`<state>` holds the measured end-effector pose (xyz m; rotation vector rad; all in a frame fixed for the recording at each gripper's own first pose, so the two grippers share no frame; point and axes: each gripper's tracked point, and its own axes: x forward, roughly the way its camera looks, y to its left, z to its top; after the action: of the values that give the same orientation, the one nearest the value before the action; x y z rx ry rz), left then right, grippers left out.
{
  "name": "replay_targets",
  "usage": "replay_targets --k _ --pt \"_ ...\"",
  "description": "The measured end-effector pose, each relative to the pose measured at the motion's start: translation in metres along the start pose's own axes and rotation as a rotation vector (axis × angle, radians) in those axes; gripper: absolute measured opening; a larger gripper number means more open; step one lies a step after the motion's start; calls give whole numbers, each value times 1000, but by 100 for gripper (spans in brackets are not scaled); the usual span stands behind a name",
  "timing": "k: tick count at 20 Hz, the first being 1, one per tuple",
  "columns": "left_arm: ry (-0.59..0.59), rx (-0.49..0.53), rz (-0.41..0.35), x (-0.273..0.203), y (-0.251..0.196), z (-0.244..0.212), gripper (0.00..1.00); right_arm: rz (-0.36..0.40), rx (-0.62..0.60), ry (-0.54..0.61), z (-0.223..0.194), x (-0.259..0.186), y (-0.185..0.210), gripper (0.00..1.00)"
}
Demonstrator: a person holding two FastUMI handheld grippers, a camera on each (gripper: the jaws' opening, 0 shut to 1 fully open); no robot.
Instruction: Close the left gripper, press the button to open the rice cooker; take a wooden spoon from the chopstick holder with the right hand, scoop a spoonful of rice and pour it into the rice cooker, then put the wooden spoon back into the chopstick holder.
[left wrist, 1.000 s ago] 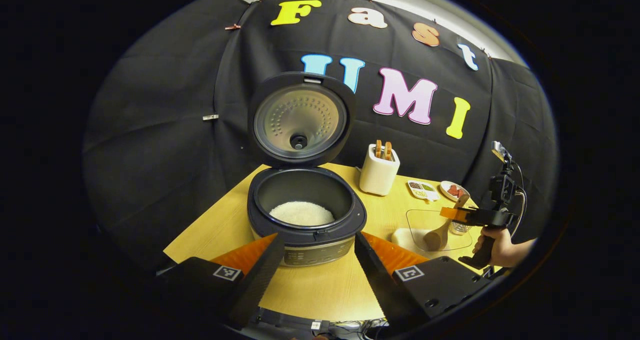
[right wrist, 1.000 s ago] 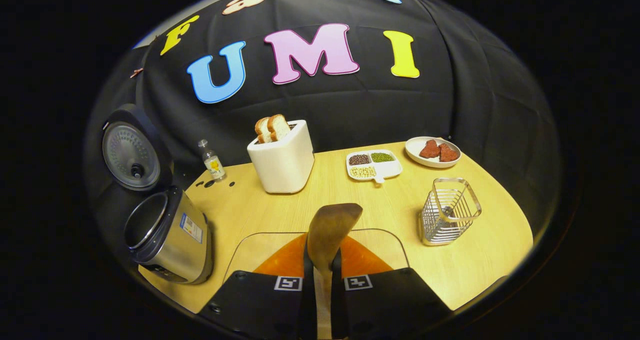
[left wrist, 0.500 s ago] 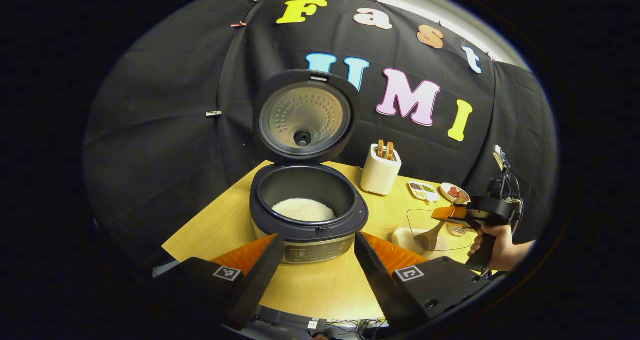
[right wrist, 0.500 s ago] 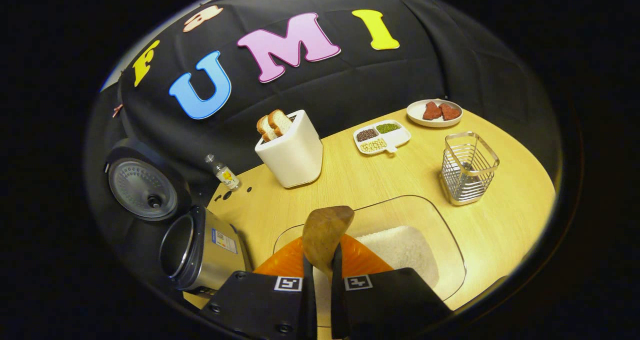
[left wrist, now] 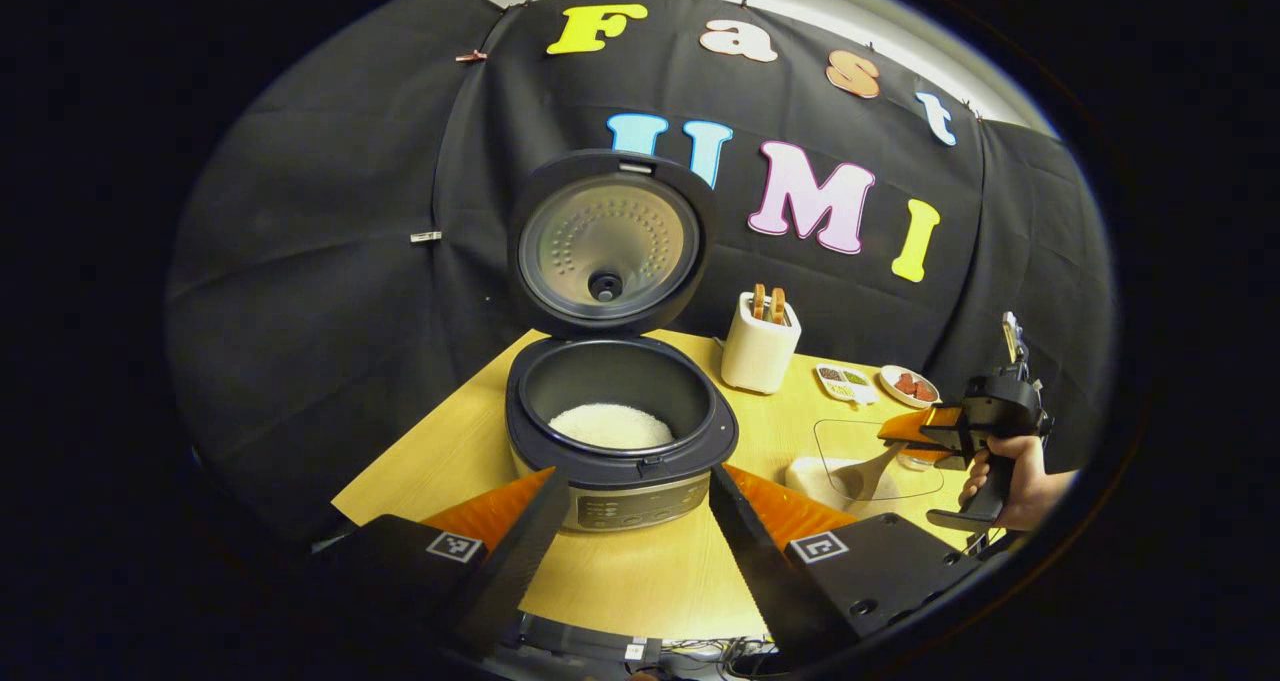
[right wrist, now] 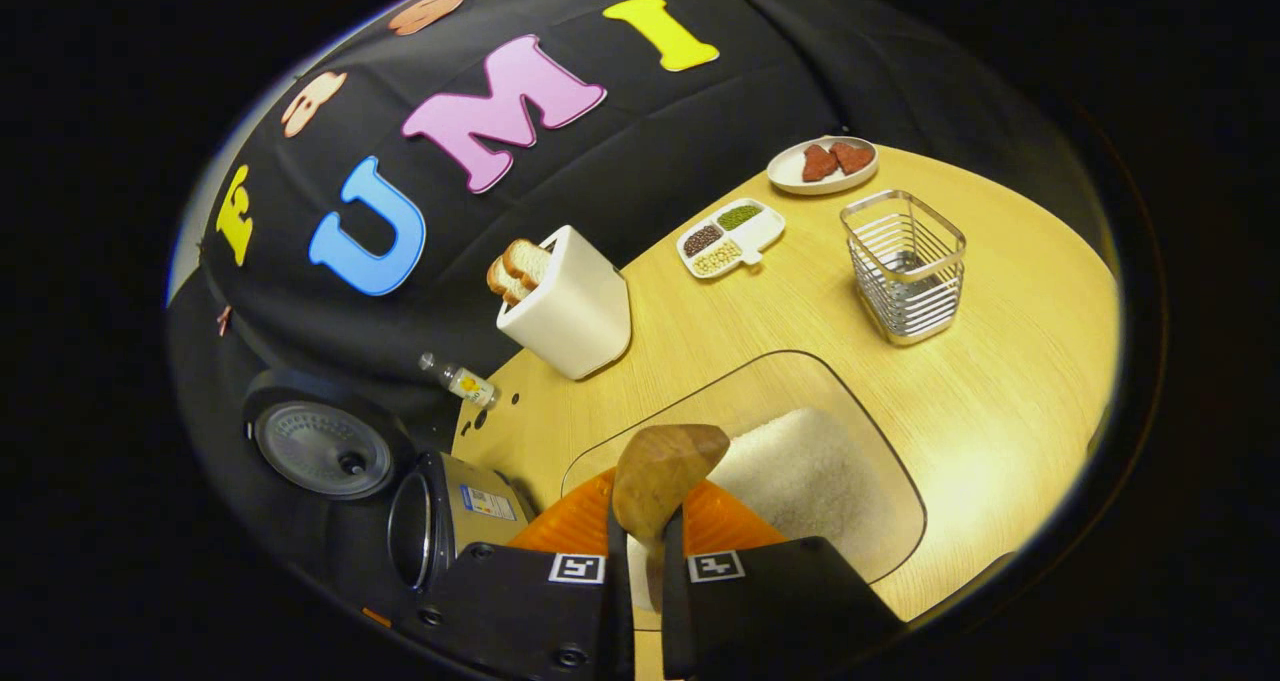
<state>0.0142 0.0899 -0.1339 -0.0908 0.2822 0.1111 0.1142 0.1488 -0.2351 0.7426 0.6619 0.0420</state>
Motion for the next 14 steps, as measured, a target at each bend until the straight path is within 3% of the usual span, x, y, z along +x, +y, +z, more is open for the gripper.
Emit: replay_targets --k 5,14 --pt "-15 17 -25 -4 -5 3 96 -24 155 -52 29 -19 -25 15" --pt "-29 46 -69 -9 -19 5 96 24 355 -111 68 -47 -28 16"
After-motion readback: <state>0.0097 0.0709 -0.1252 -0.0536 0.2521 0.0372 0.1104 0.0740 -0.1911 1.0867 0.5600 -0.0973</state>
